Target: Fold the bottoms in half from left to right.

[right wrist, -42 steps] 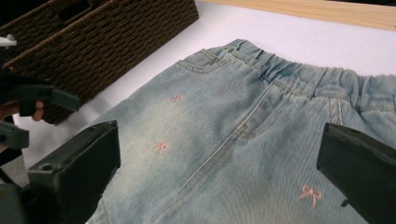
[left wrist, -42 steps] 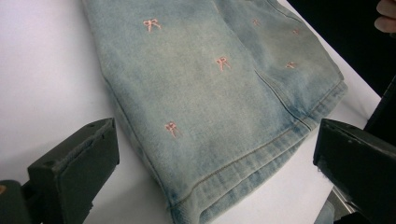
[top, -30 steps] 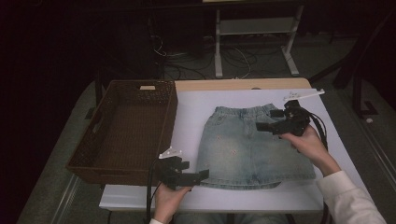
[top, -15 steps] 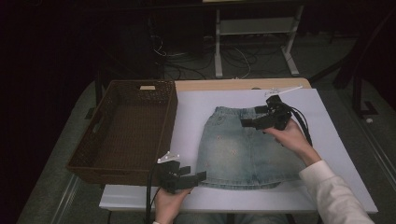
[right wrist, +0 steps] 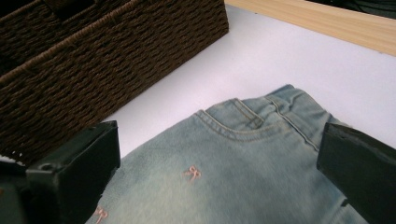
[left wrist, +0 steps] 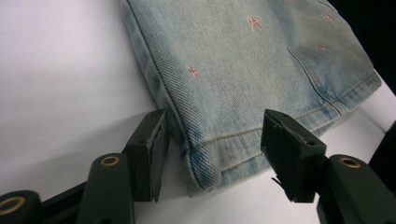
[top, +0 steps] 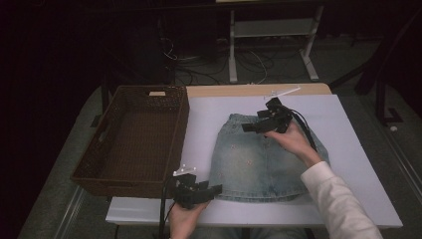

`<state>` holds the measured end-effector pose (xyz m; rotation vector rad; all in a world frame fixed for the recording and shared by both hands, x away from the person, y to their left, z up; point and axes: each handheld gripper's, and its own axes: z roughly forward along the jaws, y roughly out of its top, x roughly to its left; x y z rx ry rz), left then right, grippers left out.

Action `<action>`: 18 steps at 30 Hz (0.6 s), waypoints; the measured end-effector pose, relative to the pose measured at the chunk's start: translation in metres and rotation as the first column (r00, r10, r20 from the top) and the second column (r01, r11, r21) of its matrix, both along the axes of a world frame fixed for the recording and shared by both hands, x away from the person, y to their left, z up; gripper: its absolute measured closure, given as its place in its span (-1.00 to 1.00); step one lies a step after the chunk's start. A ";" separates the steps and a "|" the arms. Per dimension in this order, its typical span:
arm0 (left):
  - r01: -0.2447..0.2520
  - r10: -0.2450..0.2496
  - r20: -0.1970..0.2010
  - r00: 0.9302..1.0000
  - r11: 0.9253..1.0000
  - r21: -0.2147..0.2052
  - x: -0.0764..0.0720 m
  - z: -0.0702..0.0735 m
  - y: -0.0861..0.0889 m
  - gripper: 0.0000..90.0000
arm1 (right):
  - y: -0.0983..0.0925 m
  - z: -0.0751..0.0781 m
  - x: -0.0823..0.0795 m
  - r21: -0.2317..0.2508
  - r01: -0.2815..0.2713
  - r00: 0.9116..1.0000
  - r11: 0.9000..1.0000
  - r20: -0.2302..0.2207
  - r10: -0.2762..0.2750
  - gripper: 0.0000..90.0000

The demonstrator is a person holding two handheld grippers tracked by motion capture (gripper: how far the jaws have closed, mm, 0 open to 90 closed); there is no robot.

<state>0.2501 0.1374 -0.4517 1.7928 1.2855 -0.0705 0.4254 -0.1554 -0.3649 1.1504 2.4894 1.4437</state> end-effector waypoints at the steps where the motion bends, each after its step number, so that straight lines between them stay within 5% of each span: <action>1: 0.000 0.000 0.000 1.000 1.000 -0.002 0.000 -0.001 0.000 0.01 | 0.004 -0.001 0.002 0.001 -0.001 1.000 1.000 0.000 0.001 -1.00; 13: 0.001 -0.002 0.018 1.000 1.000 0.027 -0.001 -0.005 0.000 0.76 | 0.031 -0.014 0.020 0.013 0.001 1.000 1.000 -0.029 0.000 -1.00; 18: -0.005 0.004 0.039 0.999 1.000 0.020 -0.003 -0.003 0.002 0.82 | 0.039 -0.017 0.026 0.014 0.007 0.999 1.000 -0.037 -0.006 -1.00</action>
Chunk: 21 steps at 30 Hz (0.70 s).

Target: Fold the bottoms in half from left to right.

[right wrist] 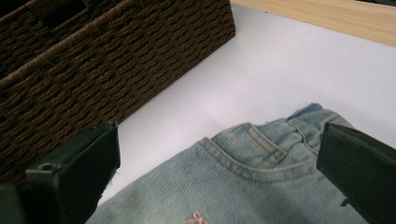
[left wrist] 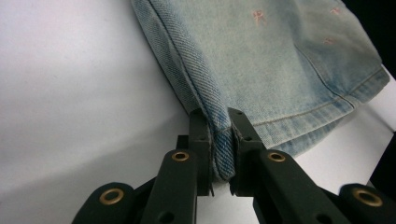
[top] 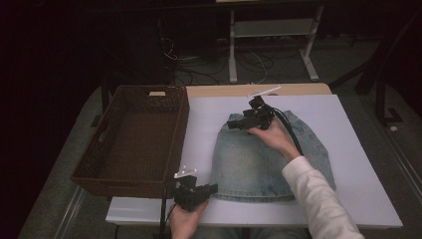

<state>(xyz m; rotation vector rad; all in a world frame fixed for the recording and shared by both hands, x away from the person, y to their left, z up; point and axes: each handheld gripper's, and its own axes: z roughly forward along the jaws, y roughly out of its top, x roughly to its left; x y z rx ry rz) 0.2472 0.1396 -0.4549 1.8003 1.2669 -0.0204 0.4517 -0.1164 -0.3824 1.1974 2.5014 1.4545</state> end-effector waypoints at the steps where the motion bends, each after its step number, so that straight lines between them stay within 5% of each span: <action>1: -0.001 0.001 0.005 1.000 1.000 -0.002 0.000 0.000 0.001 0.82 | 0.002 -0.001 0.002 -0.004 0.001 1.000 1.000 0.001 -0.001 -1.00; 21: 0.018 -0.018 0.015 1.000 1.000 -0.020 -0.001 0.002 0.006 0.82 | 0.031 -0.012 0.038 -0.048 0.038 0.999 0.998 -0.008 -0.038 -1.00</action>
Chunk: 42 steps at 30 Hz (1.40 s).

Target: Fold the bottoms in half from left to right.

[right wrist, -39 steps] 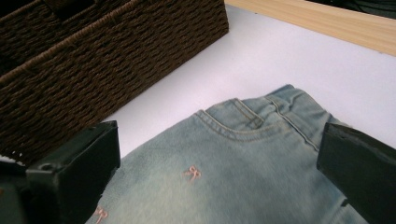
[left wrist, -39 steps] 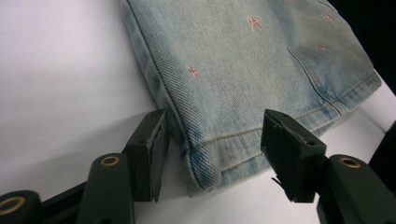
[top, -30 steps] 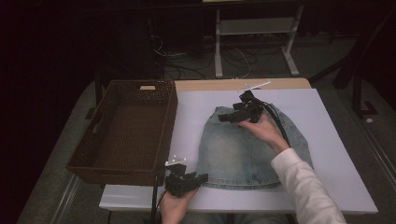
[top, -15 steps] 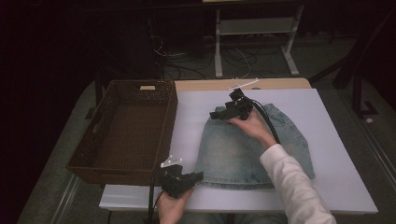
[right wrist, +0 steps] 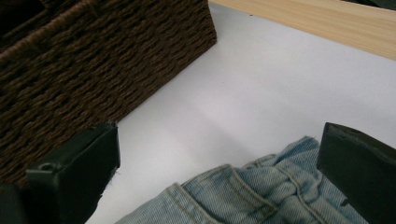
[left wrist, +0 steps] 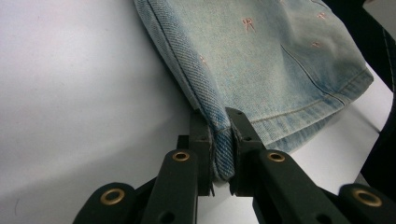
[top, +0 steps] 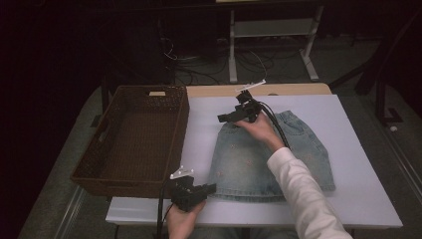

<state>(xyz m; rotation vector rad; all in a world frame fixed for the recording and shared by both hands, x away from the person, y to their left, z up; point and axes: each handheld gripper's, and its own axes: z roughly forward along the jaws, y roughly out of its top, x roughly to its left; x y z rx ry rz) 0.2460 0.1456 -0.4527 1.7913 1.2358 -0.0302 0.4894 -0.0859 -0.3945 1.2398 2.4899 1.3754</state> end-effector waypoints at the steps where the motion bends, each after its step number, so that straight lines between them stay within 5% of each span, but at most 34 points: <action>1: 0.001 -0.001 0.000 1.000 1.000 -0.001 0.000 0.000 0.000 0.81 | 0.001 -0.001 0.001 -0.002 0.003 1.000 1.000 0.002 -0.003 -1.00; 20: 0.012 -0.012 -0.002 1.000 1.000 -0.016 0.000 -0.001 0.001 0.81 | 0.007 -0.020 0.023 -0.027 0.085 0.996 0.996 0.024 -0.085 -1.00; 31: 0.020 -0.020 -0.006 1.000 1.000 -0.017 0.000 -0.003 0.001 0.81 | 0.014 -0.039 0.026 -0.123 0.124 0.992 0.985 0.027 -0.122 -0.64; 42: 0.029 -0.029 -0.007 1.000 0.999 -0.015 -0.001 -0.004 0.000 0.81 | 0.014 -0.048 0.028 -0.170 0.155 0.988 0.973 0.038 -0.151 0.11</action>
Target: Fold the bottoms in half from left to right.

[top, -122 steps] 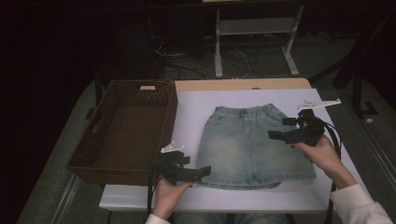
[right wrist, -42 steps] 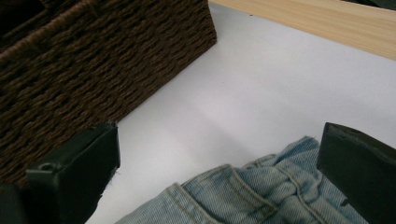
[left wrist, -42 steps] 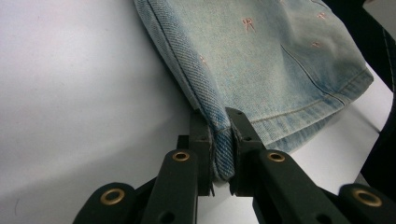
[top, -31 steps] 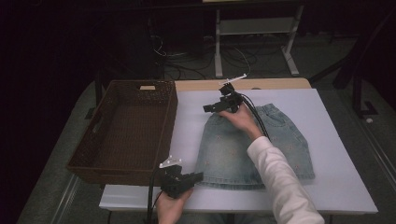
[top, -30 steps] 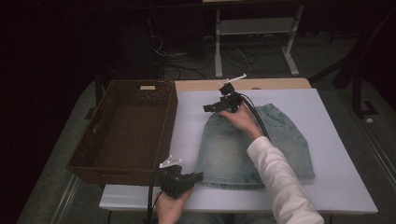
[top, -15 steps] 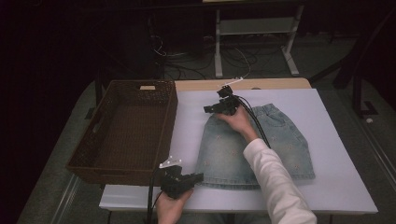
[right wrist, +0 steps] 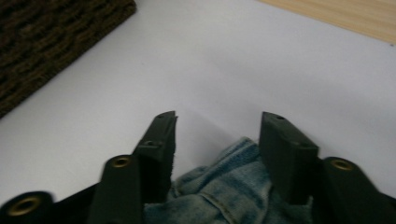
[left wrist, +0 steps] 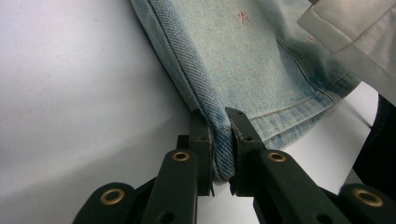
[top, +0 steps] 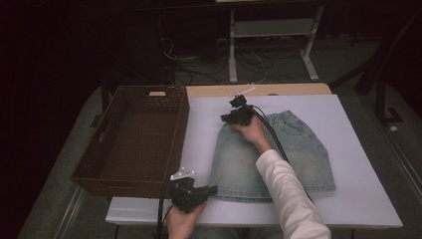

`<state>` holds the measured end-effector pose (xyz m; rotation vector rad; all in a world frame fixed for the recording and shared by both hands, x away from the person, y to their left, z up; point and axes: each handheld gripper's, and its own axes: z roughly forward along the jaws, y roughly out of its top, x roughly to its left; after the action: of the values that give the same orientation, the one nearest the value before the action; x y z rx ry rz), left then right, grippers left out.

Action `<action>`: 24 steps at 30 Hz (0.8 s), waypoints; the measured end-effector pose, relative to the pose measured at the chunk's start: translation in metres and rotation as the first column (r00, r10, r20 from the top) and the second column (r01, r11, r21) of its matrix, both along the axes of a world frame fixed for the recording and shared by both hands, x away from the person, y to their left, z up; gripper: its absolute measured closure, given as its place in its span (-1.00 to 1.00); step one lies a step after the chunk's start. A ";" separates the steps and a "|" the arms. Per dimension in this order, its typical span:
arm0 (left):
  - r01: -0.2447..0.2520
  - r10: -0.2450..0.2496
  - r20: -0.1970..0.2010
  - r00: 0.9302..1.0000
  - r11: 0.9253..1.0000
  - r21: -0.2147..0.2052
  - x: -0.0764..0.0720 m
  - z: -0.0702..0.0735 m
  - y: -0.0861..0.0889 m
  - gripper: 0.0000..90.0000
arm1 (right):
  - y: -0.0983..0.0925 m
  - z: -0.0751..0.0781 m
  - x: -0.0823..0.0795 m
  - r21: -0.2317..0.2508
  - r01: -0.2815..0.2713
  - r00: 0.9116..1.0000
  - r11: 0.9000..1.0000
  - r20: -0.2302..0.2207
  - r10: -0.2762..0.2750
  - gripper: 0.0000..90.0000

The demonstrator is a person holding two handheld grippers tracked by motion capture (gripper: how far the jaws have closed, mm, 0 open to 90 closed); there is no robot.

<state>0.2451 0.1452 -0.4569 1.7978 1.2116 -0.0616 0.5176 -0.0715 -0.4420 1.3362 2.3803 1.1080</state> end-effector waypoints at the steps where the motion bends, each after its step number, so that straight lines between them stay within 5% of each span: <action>1: 0.001 -0.001 0.000 1.000 1.000 0.000 0.000 0.000 0.000 0.81 | -0.001 -0.001 0.001 -0.003 0.004 1.000 1.000 -0.002 -0.004 0.14; 11: 0.002 -0.002 0.000 1.000 1.000 0.003 0.000 0.000 -0.002 0.81 | 0.000 -0.006 0.001 -0.060 0.041 0.999 0.997 0.007 -0.041 0.21; 17: 0.002 -0.002 0.004 1.000 1.000 0.004 0.000 -0.001 -0.002 0.81 | -0.002 -0.009 -0.003 -0.058 0.069 0.997 0.996 0.028 -0.068 0.49; 24: 0.005 -0.005 0.018 1.000 1.000 0.006 -0.001 0.000 -0.003 0.82 | -0.008 -0.007 -0.001 -0.031 0.087 0.996 0.996 -0.002 -0.087 0.80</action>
<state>0.2442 0.1422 -0.4564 1.8031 1.1961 -0.0445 0.5163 -0.0796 -0.4490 1.4171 2.3082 1.0418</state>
